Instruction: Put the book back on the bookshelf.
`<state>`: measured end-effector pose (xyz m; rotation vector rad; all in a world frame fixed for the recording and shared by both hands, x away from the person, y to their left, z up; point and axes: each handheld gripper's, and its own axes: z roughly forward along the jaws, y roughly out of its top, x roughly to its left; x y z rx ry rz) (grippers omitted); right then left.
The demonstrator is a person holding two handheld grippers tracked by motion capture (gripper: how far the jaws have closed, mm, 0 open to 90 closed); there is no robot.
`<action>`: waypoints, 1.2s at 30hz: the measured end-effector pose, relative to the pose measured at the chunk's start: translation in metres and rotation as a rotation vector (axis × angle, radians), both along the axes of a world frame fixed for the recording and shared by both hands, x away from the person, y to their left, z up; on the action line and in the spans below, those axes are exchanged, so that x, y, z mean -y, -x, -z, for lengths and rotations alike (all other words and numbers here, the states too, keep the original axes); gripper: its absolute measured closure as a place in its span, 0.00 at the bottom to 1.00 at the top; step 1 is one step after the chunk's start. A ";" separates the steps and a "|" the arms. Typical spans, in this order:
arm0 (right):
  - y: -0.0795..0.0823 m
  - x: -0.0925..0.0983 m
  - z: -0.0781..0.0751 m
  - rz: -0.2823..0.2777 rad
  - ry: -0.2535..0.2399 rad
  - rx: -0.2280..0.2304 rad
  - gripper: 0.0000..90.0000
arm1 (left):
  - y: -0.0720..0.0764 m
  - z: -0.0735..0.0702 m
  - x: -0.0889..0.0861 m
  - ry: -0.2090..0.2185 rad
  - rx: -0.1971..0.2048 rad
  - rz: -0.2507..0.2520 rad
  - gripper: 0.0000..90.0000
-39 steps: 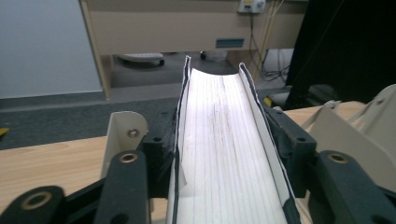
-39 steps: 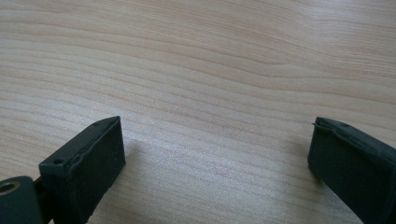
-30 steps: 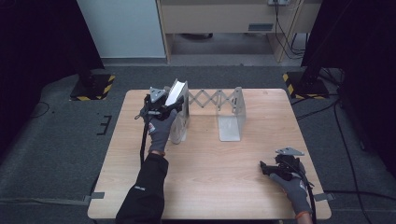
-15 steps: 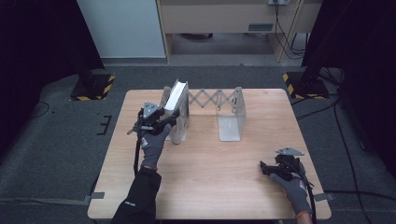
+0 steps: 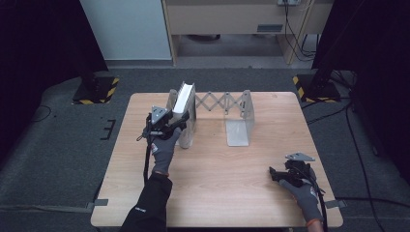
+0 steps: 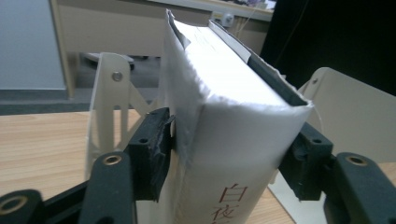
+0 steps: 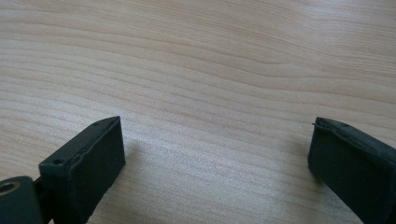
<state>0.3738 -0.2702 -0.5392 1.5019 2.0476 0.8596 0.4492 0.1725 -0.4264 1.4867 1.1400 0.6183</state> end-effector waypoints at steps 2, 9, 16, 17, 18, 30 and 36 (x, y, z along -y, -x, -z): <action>0.000 0.000 0.000 0.000 0.000 0.000 0.05 | 0.003 0.004 0.000 -0.037 -0.018 0.005 0.44; 0.000 0.000 0.000 0.000 0.000 0.000 0.05 | 0.010 0.016 0.002 -0.055 -0.046 0.022 0.47; 0.000 0.000 0.000 0.000 0.000 0.000 0.05 | 0.007 0.016 0.010 -0.051 -0.045 -0.008 0.47; 0.000 0.000 0.000 0.000 0.000 0.000 0.05 | 0.006 0.016 0.011 -0.046 -0.045 -0.016 0.47; 0.000 0.000 0.000 0.000 -0.001 0.000 0.05 | 0.005 0.016 0.013 -0.042 -0.046 -0.023 0.47; 0.000 0.000 0.000 0.000 0.000 0.000 0.05 | -0.002 0.020 0.020 -0.001 -0.056 -0.005 0.41; 0.000 0.000 0.000 0.000 0.000 0.000 0.05 | 0.005 0.018 0.014 -0.011 -0.057 0.029 0.42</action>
